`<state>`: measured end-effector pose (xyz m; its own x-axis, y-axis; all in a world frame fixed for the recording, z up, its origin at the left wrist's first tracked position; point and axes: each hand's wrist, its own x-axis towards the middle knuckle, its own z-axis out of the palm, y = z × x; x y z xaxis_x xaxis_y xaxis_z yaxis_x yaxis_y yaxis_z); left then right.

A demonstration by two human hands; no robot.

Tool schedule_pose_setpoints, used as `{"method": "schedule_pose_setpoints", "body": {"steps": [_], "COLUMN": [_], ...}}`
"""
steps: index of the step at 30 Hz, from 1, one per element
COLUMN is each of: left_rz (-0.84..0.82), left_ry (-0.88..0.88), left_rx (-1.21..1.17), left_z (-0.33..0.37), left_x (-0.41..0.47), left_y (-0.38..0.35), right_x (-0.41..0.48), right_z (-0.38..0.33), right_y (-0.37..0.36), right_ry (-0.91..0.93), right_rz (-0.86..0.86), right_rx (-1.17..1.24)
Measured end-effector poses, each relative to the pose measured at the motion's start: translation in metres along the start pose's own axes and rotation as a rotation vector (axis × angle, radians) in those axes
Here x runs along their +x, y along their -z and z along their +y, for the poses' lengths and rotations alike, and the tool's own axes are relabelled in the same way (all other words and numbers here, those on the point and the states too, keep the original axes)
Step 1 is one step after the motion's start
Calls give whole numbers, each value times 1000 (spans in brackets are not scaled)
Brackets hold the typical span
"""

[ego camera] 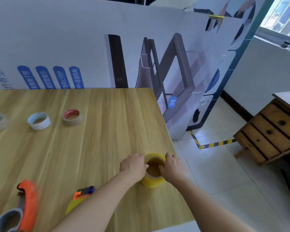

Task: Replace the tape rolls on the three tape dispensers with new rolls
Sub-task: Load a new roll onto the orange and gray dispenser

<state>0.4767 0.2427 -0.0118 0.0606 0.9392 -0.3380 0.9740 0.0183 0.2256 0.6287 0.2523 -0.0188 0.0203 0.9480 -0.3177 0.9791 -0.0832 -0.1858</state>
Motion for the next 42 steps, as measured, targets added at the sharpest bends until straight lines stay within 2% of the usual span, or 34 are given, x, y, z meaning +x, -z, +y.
{"method": "schedule_pose_setpoints", "body": {"steps": [5,9,12,15,18,20,23,26,29,32,35,38,42], "left_rz": [-50,11,90,105,96,85,131,59,98,225,366,528,692], "left_ry": [95,130,174,218,222,213,129,126,102,138,172,112,93], "left_rx": [-66,-127,-275,-642,-1226,-1531,-1780,-1982,-2016,-1957,-1845,-1762,-1664], "left_z": [15,17,9,2,-5,-10,-14,-16,-20,-27,-40,-52,-70], "left_x": [22,27,36,42,36,32,19,4,-8,-20,-29,-42,-60], "left_y": [-16,-17,-4,21,49,65,87,105,124,143,153,161,168], "right_x": [23,31,39,47,49,52,52,48,44,38,25,-2,-37], "right_z": [14,16,14,10,-1,-11,-31,-54,-74,-94,-116,-140,-167], "right_y": [-7,-3,11,32,56,69,86,98,102,104,109,124,134], "right_ry": [1,-11,-26,-20,-31,-25,34,129,185,233,343,505,721], "right_rz": [-77,-81,-100,-152,-208,-244,-283,-317,-351,-380,-265,-168,-275], "right_rx": [93,231,335,505,721,853,1006,1110,1162,1260,1252,1309,1348]}}
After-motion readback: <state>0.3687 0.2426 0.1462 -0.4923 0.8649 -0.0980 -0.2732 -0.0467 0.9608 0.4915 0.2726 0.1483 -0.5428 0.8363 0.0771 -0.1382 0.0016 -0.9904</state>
